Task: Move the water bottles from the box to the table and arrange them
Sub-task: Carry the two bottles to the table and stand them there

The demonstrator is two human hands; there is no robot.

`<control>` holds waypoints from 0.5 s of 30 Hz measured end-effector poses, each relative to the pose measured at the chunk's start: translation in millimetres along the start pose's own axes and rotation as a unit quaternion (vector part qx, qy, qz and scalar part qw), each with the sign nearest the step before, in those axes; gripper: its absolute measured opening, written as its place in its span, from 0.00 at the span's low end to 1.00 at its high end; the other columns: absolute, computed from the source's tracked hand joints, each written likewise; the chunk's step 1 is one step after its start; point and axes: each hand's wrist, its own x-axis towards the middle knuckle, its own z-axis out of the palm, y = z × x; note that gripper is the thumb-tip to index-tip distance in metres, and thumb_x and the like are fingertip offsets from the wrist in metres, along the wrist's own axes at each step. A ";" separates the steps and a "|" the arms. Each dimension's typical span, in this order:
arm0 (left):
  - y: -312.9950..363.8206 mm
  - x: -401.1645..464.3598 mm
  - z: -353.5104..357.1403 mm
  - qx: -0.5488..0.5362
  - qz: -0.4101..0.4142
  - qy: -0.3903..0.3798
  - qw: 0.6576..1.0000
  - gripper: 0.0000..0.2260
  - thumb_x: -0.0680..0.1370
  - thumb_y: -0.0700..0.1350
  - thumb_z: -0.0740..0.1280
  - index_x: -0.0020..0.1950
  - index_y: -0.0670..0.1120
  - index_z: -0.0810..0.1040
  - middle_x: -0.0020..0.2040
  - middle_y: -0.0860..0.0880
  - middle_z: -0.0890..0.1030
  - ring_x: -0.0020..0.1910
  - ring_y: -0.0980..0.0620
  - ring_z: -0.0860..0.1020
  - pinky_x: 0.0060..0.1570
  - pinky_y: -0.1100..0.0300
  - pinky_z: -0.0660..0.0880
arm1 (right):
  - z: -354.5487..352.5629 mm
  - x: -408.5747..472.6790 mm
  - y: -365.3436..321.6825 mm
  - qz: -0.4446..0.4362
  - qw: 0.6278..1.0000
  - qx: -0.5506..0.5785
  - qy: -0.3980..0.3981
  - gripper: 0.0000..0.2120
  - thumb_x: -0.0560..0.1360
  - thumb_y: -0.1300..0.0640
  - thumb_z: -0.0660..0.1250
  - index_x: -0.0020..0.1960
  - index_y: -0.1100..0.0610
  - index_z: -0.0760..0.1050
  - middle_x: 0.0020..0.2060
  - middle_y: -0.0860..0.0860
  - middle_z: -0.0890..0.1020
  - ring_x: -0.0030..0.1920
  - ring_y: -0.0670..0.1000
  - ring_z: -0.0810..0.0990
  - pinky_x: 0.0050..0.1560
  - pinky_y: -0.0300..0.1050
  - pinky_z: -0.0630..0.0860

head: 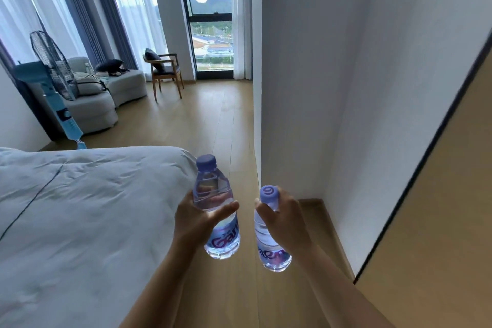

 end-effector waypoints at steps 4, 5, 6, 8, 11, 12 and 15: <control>-10.7 92.1 22.3 0.008 -0.004 0.023 1.000 0.22 0.62 0.54 0.75 0.53 0.54 0.75 0.47 0.58 0.81 0.45 0.61 0.80 0.45 0.69 0.74 | 16.4 99.7 29.5 -0.021 1.000 0.001 -0.009 0.07 0.75 0.56 0.67 0.47 0.60 0.75 0.39 0.54 0.81 0.39 0.48 0.79 0.44 0.38 0.77; -14.4 115.3 26.5 0.008 -0.005 0.031 0.999 0.22 0.61 0.55 0.75 0.53 0.56 0.74 0.47 0.60 0.80 0.45 0.62 0.79 0.45 0.69 0.74 | 21.4 124.9 35.7 -0.026 1.000 0.001 -0.011 0.07 0.75 0.57 0.67 0.47 0.61 0.76 0.39 0.53 0.81 0.39 0.47 0.78 0.44 0.35 0.76; -18.8 135.4 29.6 0.012 -0.006 0.039 0.999 0.22 0.61 0.56 0.74 0.52 0.57 0.74 0.47 0.62 0.79 0.45 0.63 0.79 0.45 0.71 0.73 | 26.6 147.1 42.1 -0.031 0.999 0.001 -0.013 0.07 0.75 0.57 0.67 0.47 0.61 0.76 0.40 0.53 0.81 0.39 0.47 0.78 0.45 0.33 0.75; -28.7 171.9 34.7 0.015 -0.013 0.044 0.999 0.20 0.61 0.57 0.73 0.49 0.59 0.73 0.45 0.65 0.78 0.43 0.66 0.78 0.43 0.76 0.71 | 38.9 187.6 54.6 -0.034 0.999 -0.001 -0.018 0.07 0.75 0.57 0.67 0.48 0.61 0.77 0.39 0.52 0.81 0.39 0.47 0.77 0.45 0.32 0.73; -43.3 221.6 39.6 0.022 -0.021 0.054 0.998 0.18 0.60 0.58 0.73 0.47 0.61 0.72 0.44 0.66 0.77 0.42 0.67 0.78 0.41 0.76 0.71 | 59.2 236.2 69.3 -0.034 0.999 0.008 -0.025 0.06 0.74 0.58 0.68 0.46 0.62 0.76 0.37 0.50 0.79 0.38 0.47 0.77 0.43 0.28 0.71; -50.8 240.2 40.5 0.018 -0.023 0.057 0.998 0.18 0.60 0.58 0.73 0.47 0.61 0.72 0.45 0.66 0.78 0.43 0.67 0.78 0.42 0.75 0.71 | 68.5 253.6 75.2 -0.033 0.999 0.012 -0.028 0.05 0.74 0.59 0.68 0.45 0.61 0.76 0.37 0.49 0.78 0.37 0.47 0.77 0.42 0.27 0.70; -71.7 296.0 42.1 -0.002 -0.038 0.058 0.998 0.18 0.60 0.57 0.73 0.47 0.60 0.72 0.46 0.63 0.78 0.45 0.63 0.78 0.46 0.68 0.73 | 96.9 303.5 90.3 -0.028 0.999 0.012 -0.035 0.05 0.75 0.58 0.68 0.45 0.60 0.75 0.36 0.48 0.77 0.37 0.47 0.76 0.41 0.27 0.70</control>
